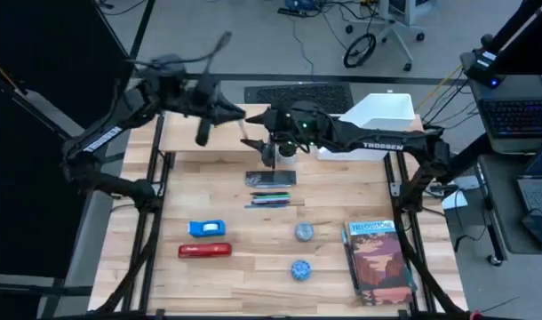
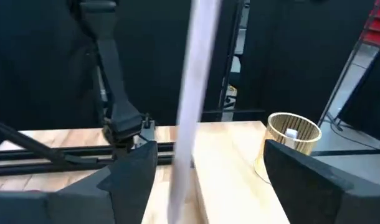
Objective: Stock shelves
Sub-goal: Remove the pink pen from the gold pen holder, then remove the blue pen from the gold pen holder
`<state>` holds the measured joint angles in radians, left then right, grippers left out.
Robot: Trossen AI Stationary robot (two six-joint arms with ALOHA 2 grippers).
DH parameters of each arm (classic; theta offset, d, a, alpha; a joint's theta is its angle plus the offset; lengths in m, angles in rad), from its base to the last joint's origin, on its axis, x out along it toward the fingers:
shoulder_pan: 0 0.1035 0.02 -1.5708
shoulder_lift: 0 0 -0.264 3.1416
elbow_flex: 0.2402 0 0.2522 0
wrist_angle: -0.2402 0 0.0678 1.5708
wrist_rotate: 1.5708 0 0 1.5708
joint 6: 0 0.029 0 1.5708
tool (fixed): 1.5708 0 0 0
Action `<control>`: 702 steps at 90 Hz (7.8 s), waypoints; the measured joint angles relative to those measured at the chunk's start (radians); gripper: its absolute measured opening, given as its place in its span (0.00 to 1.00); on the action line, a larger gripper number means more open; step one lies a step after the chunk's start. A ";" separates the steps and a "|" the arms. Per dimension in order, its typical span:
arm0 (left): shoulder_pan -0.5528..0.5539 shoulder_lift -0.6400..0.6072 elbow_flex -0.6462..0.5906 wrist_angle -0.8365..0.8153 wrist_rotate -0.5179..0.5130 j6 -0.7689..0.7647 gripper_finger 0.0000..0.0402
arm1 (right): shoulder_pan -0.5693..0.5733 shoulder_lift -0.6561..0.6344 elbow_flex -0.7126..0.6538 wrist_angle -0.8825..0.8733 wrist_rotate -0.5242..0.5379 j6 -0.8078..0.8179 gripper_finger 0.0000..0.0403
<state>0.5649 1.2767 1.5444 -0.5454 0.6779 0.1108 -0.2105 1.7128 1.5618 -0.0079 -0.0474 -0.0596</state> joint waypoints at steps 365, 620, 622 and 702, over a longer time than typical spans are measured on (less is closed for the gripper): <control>0.276 0.079 0.001 -0.531 -0.706 0.121 0.45 | -0.131 -0.356 -0.563 -0.151 -0.004 -0.084 0.52; 0.305 -0.055 0.115 -0.503 -0.680 0.138 0.00 | -0.130 -0.356 -0.563 -0.040 -0.004 -0.081 0.52; 0.305 -0.059 0.117 -0.502 -0.680 0.138 0.00 | -0.130 -0.356 -0.563 -0.038 -0.004 -0.077 0.52; 0.061 -0.006 0.150 -0.314 -0.088 0.105 0.00 | -0.029 -0.133 -0.305 0.310 -0.063 0.198 0.52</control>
<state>0.6258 1.2705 1.6939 -0.8597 0.5900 0.2157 -0.2390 1.5800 1.2568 0.3025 -0.1108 0.1384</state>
